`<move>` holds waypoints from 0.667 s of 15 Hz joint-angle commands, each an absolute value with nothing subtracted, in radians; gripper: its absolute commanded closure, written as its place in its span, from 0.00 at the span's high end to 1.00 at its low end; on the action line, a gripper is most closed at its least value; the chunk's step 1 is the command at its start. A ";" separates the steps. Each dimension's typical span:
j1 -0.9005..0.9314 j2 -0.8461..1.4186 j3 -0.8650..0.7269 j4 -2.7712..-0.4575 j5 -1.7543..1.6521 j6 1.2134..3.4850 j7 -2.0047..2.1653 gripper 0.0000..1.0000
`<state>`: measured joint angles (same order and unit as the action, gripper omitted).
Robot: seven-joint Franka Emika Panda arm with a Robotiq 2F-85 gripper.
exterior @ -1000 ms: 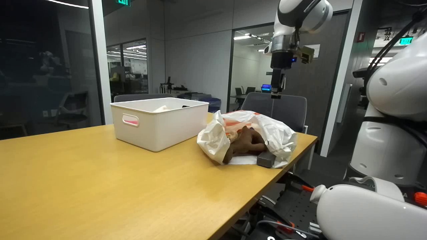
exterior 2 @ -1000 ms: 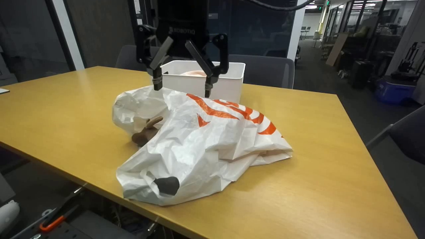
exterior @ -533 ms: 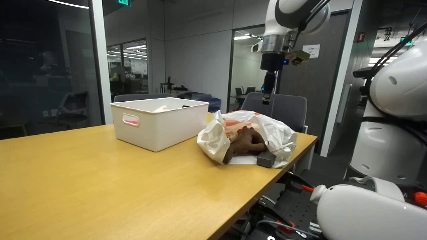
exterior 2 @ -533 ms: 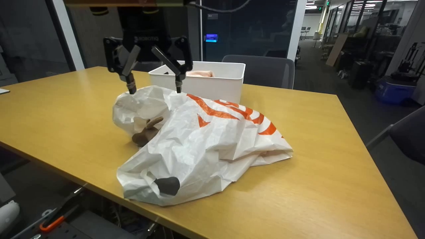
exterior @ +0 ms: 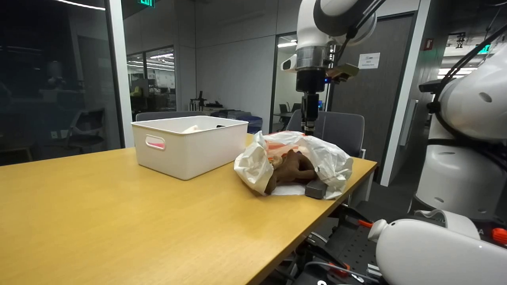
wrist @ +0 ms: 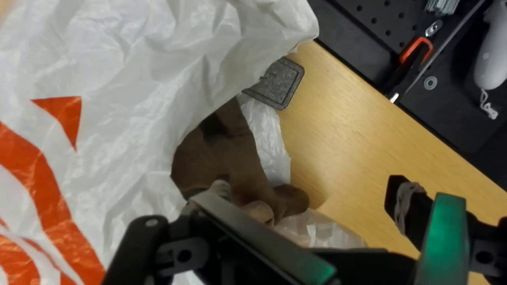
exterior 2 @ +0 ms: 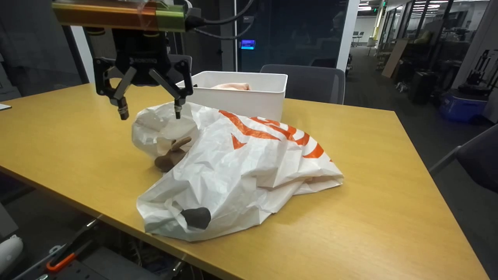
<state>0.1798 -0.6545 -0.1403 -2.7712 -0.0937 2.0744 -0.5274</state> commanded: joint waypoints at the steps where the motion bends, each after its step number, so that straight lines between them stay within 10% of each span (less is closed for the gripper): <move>1: 0.167 -0.642 -0.128 -2.770 -0.085 2.070 -0.534 1.00; 10: 0.170 -0.435 -0.168 -2.774 -0.015 2.217 -0.576 1.00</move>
<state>0.1778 -0.5414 -0.1556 -2.7749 -0.0549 2.1244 -0.5410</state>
